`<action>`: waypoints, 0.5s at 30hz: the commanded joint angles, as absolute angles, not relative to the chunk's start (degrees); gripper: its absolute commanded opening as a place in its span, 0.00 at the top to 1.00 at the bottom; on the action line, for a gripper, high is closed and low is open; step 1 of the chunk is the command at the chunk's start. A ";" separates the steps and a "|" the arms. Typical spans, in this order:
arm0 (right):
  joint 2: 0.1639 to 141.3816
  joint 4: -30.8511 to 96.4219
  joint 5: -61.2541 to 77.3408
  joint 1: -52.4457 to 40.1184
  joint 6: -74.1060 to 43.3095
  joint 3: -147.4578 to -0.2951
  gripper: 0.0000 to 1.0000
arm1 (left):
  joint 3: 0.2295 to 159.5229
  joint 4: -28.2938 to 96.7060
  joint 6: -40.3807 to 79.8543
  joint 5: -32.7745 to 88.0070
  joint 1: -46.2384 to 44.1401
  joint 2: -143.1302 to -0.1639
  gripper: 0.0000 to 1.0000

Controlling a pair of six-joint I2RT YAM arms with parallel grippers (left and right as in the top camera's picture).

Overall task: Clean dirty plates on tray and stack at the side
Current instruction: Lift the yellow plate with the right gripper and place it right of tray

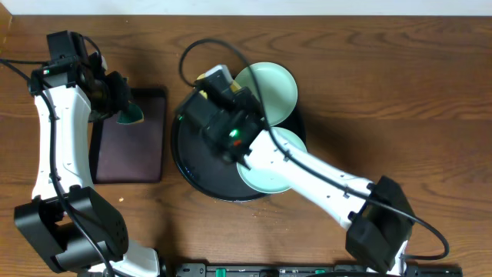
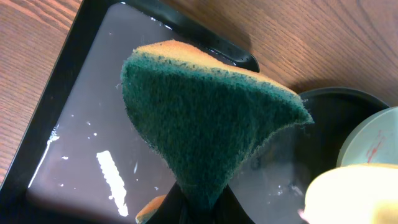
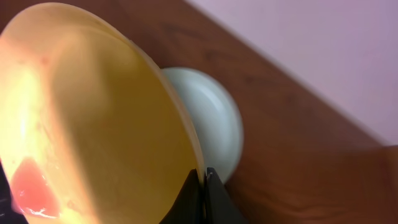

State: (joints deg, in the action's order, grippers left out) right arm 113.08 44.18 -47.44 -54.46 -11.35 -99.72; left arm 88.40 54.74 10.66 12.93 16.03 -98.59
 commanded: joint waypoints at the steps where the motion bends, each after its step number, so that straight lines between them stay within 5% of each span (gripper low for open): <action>1: 111.44 43.51 -66.48 -58.26 -9.10 -101.27 0.99 | 89.12 54.83 10.76 12.34 16.12 -98.41 0.92; 15: 109.78 39.05 -76.07 -61.84 -6.70 -101.27 0.99 | 89.10 54.83 10.74 12.32 16.12 -98.43 0.93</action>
